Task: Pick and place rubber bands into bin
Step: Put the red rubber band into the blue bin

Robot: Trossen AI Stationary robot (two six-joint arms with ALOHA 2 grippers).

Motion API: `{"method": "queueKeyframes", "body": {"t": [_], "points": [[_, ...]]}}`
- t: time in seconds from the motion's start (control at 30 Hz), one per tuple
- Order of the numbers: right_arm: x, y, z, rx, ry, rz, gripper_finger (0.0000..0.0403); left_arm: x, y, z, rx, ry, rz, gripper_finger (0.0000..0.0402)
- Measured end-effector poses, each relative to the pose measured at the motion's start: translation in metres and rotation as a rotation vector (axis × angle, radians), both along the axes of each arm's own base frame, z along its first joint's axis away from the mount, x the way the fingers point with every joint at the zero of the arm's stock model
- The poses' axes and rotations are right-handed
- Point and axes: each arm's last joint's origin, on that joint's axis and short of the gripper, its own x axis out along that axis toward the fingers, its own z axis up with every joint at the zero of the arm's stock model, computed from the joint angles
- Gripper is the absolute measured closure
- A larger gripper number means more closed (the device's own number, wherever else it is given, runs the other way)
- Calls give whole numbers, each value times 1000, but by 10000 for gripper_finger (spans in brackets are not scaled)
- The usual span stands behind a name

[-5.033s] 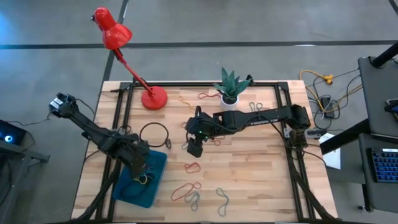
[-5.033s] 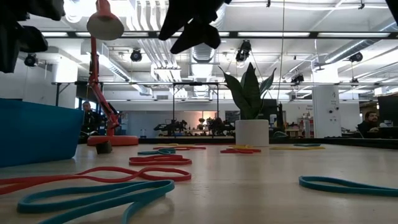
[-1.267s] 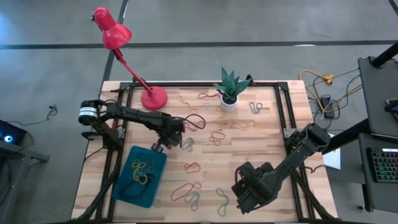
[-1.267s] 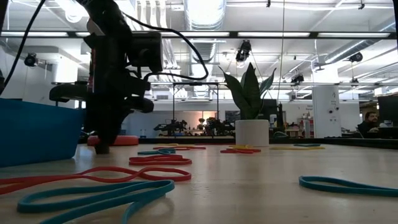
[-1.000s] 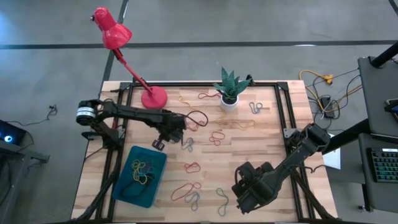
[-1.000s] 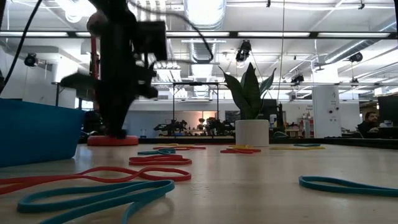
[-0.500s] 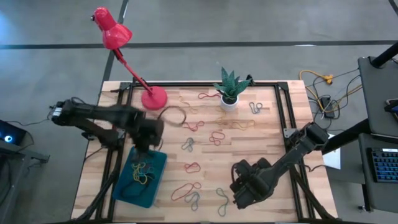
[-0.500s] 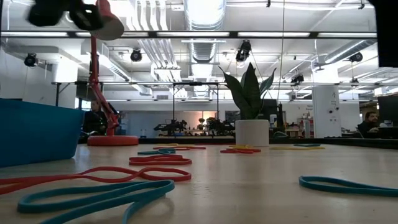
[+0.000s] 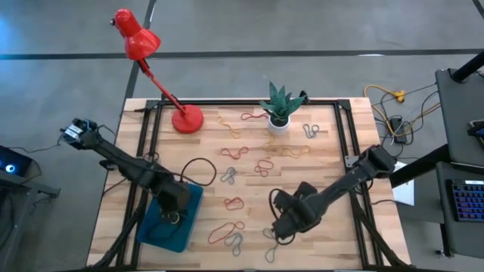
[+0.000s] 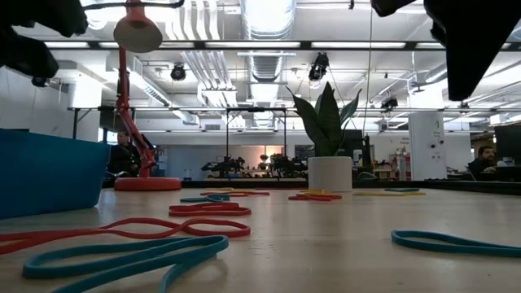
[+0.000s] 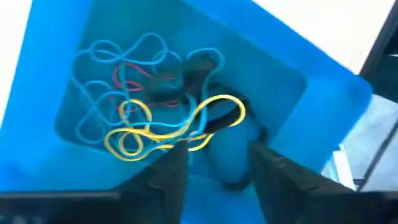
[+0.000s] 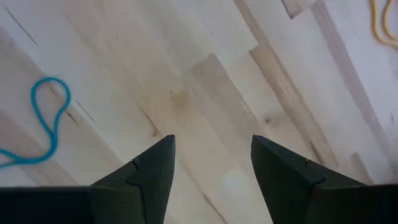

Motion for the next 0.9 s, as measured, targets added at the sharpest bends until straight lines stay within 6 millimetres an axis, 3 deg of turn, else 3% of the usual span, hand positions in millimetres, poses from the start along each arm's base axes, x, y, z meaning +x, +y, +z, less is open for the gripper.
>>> {"method": "queueKeyframes", "body": {"t": [0.1,0.23,0.33,0.6,0.77,0.9], "points": [[1,-2,0,3,15,49,204,11,-5,17,-45,-177,-48,214],[0,-3,4,25,23,96,204,31,-12,37,-7,-502,-216,207],[-2,-1,6,42,23,91,204,50,-17,24,48,-568,-300,206],[-20,21,9,66,5,28,204,104,-40,-18,293,-522,-487,206],[-34,37,8,83,4,-28,204,143,-46,-36,306,-463,-443,206],[-45,49,6,90,-11,-92,204,163,-57,-50,257,-424,-411,216]]}}
